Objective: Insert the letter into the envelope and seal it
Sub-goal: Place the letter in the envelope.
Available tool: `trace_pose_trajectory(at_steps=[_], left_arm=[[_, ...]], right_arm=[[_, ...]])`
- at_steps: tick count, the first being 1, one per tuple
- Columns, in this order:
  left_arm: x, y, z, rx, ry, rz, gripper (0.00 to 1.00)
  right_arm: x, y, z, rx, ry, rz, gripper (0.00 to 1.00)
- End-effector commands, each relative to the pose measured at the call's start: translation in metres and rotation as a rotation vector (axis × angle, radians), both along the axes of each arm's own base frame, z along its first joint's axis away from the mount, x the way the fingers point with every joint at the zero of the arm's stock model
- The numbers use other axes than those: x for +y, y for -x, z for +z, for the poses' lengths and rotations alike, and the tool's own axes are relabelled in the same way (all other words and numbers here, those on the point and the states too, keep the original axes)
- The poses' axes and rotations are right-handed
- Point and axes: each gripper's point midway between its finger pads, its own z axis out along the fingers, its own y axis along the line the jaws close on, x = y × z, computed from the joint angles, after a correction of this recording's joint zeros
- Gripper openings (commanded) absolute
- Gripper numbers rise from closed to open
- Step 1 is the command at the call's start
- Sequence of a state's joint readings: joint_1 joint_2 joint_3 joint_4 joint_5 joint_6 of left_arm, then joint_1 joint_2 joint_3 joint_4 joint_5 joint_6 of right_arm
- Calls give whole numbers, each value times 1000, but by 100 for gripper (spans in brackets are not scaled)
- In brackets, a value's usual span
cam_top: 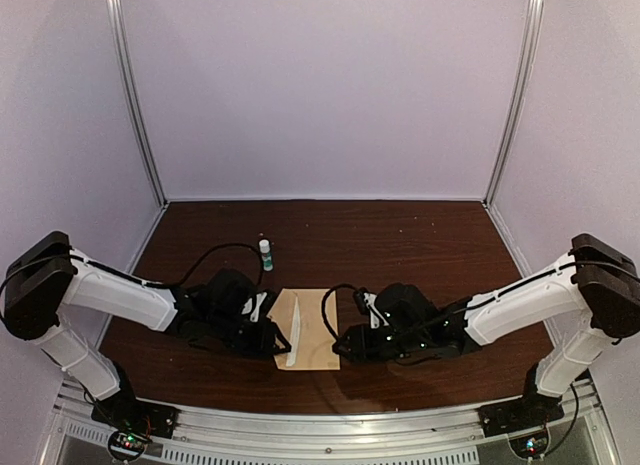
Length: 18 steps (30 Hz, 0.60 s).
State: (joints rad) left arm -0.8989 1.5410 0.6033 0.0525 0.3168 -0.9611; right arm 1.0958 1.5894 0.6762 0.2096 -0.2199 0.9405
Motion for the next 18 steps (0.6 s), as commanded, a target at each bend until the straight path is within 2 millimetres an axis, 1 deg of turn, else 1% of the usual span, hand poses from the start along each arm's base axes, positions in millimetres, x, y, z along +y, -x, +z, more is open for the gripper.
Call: trace_pose_trajectory(at_steps=[1, 12, 18], left_arm=[[-12, -1, 9, -10, 71, -9, 33], [-9, 4, -2, 14, 57, -14, 33], [-10, 4, -6, 22, 53, -16, 32]], right_arm=[[6, 3, -4, 18, -22, -1, 46], [12, 3, -14, 35, -21, 8, 43], [15, 3, -25, 50, -1, 11, 41]])
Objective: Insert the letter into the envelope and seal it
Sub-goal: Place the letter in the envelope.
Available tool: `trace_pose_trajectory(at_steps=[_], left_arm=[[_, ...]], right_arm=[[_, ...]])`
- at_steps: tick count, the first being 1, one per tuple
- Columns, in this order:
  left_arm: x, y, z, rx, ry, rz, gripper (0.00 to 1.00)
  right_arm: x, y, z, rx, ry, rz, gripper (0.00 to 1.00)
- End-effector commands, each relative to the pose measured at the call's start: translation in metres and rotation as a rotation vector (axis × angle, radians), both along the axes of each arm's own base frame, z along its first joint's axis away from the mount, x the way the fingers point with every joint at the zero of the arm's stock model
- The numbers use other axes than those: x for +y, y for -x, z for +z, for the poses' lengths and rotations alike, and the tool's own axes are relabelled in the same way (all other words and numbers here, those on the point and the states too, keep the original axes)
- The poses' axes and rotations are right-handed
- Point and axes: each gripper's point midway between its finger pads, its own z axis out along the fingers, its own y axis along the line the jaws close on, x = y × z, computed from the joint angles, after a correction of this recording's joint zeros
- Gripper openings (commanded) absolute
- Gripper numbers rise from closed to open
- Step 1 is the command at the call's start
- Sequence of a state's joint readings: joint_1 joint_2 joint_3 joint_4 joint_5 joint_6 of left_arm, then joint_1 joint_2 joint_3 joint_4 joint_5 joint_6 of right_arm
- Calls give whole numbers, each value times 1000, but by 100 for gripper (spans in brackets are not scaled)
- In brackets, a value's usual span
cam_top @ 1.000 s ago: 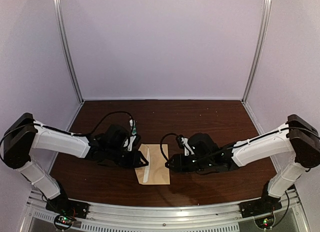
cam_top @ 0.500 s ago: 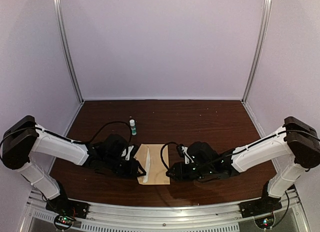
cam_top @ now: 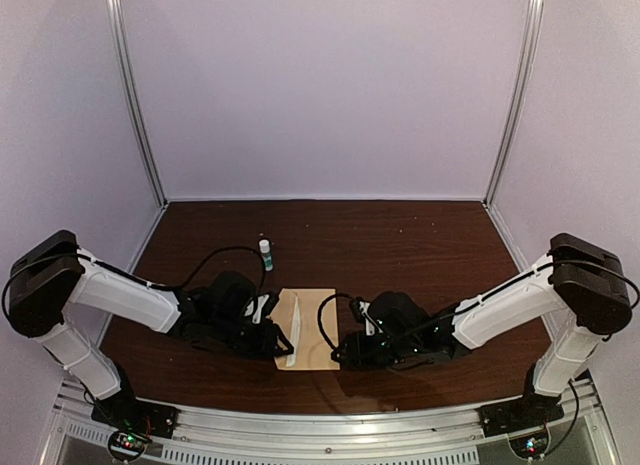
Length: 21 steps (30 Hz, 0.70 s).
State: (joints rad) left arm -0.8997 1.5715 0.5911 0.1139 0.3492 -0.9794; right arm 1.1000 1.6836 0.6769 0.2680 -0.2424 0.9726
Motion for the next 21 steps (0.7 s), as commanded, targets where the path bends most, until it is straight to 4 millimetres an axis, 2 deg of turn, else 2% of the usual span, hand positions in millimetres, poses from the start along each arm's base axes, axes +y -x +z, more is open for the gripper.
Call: trace_pose_trajectory(at_steps=[1, 9, 21], left_arm=[[-4, 2, -4, 5, 17, -8, 32], [-4, 5, -13, 28, 14, -13, 32], [-10, 8, -15, 41, 33, -25, 32]], right_arm=[[11, -1, -1, 1, -16, 13, 40], [12, 0, -6, 8, -4, 19, 40], [14, 0, -10, 19, 2, 23, 38]])
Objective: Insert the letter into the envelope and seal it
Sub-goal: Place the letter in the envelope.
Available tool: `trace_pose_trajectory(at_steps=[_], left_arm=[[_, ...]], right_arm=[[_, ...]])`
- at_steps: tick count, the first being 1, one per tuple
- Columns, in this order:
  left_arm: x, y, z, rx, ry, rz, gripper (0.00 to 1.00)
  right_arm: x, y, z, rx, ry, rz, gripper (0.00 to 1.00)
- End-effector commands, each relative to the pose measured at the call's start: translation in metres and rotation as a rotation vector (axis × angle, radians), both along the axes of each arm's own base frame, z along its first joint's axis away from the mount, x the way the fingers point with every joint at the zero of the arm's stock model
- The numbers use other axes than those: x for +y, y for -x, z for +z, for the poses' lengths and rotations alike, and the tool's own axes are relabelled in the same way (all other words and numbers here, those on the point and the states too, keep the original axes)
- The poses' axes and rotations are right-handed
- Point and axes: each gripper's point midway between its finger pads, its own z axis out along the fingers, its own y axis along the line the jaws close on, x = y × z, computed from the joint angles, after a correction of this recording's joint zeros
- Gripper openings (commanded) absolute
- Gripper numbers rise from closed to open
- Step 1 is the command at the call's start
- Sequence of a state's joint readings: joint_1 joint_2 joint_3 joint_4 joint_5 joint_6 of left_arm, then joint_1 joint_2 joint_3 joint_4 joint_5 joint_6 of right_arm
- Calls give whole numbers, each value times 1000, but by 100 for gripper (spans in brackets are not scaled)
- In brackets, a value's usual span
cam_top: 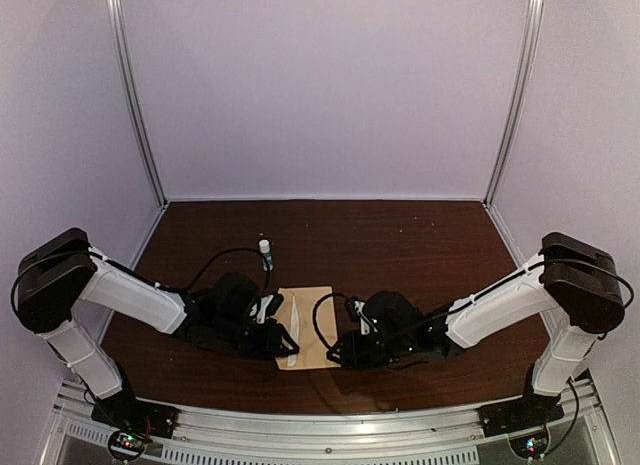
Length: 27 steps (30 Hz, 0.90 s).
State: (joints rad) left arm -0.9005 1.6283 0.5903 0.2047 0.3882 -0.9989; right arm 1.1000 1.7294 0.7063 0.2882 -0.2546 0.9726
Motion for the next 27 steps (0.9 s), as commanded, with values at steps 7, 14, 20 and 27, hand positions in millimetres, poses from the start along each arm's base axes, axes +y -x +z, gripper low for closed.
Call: trace_pose_trajectory(at_steps=[7, 14, 20, 27], left_arm=[[-2, 11, -13, 34, -3, -18, 32], [-4, 11, -14, 31, -1, -16, 31], [6, -3, 6, -57, -34, 45, 31], [19, 2, 8, -47, -52, 72, 35]], right_arm=[[6, 3, -8, 18, 14, 18, 38], [6, 3, -8, 18, 13, 19, 37], [1, -1, -1, -7, 17, -7, 37], [2, -2, 1, -9, 12, -10, 38]])
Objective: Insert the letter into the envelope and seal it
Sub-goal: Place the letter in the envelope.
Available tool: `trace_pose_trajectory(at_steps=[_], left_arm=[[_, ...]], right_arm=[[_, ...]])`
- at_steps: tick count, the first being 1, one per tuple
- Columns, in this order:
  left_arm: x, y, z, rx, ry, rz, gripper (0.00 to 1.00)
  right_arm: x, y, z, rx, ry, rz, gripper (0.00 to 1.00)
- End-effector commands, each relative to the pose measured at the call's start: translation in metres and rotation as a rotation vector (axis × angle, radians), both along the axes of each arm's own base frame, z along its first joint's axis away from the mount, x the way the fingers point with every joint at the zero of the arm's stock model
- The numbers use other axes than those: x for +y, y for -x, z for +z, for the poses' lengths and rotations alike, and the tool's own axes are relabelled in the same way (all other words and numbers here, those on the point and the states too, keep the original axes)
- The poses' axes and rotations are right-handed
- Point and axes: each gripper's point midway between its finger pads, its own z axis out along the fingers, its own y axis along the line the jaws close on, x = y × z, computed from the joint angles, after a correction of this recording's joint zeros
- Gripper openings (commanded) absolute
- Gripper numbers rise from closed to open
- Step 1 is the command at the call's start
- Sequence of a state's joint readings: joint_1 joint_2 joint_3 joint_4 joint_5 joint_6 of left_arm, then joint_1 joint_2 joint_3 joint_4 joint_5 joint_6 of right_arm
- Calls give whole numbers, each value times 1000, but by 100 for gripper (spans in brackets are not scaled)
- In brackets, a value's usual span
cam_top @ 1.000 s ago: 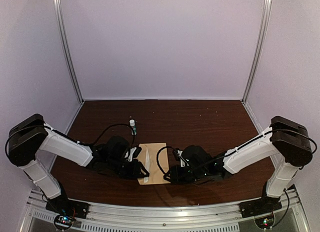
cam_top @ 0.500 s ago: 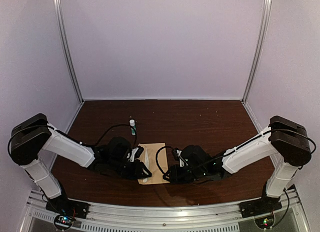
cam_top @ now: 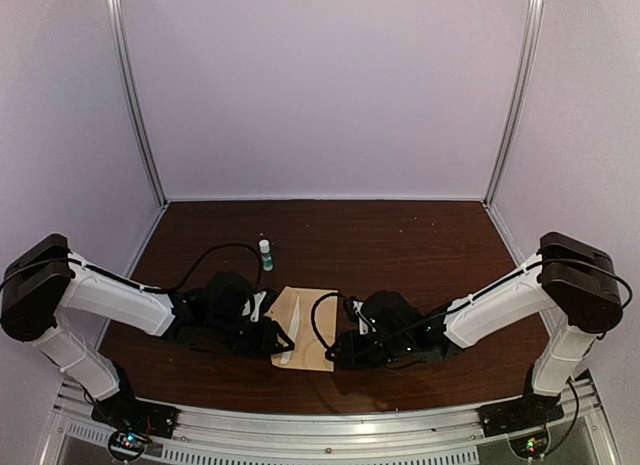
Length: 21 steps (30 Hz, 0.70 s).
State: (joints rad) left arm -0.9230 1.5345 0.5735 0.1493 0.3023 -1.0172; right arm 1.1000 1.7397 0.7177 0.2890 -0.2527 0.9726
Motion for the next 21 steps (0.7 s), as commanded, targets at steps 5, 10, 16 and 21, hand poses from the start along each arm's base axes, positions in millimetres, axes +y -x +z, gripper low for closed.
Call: trace_pose_trajectory(at_steps=[5, 10, 16, 21], left_arm=[[12, 6, -12, 24, -26, 29, 36], [13, 9, -19, 44, -38, 29, 37], [10, 10, -20, 55, -26, 17, 37], [9, 11, -22, 62, -26, 11, 37]], right_arm=[[1, 2, -3, 5, 12, 3, 38], [1, 2, -3, 7, 12, 5, 39], [3, 4, -6, 17, 9, 12, 37], [5, 4, -9, 26, 11, 20, 35]])
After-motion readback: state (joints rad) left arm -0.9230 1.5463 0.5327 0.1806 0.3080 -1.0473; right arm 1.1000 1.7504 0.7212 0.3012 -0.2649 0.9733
